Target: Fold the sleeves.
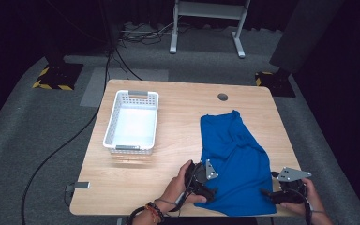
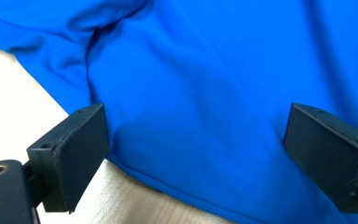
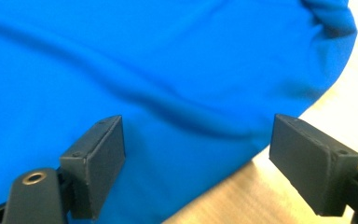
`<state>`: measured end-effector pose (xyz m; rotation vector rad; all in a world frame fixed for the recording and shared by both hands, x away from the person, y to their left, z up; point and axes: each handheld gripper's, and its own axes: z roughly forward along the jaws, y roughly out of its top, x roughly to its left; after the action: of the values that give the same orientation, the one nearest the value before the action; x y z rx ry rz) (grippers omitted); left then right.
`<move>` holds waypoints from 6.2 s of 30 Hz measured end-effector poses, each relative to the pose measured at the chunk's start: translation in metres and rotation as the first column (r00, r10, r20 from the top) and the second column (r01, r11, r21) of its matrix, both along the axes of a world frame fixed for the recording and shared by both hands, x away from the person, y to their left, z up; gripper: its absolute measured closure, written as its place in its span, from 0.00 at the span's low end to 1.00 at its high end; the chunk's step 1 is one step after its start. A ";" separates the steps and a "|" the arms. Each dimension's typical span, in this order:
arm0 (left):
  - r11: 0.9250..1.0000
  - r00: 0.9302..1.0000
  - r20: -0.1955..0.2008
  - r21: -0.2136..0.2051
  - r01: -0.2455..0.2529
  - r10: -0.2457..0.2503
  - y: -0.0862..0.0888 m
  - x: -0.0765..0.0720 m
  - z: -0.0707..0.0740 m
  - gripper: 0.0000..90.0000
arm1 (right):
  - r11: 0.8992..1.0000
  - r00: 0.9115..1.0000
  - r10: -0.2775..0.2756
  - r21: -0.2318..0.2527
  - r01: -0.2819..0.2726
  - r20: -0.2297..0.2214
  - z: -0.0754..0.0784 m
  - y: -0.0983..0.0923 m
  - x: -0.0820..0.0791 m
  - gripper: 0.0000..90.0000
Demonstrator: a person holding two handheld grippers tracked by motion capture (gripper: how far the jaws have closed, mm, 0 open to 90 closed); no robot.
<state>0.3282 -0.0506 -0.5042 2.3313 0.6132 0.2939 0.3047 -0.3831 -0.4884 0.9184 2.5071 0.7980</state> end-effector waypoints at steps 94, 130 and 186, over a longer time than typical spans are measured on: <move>0.914 0.911 -0.090 -0.009 -0.405 0.402 0.027 0.153 0.025 0.17 | 0.988 0.990 -0.139 0.069 0.136 0.039 0.042 0.116 0.187 0.20; 0.919 0.914 -0.101 0.024 -0.393 0.393 0.022 0.178 0.015 0.92 | 0.958 0.945 -0.255 0.077 0.275 -0.204 0.010 0.141 0.248 0.92; 0.990 0.987 0.118 -0.099 -0.098 0.110 0.025 0.048 0.056 0.93 | 0.931 1.000 -0.002 0.364 0.010 -0.022 0.053 0.087 0.099 0.94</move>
<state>0.3763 -0.0255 -0.4486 2.1784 0.6744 0.4444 0.4032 -0.2963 -0.4354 1.0530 2.4139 1.2878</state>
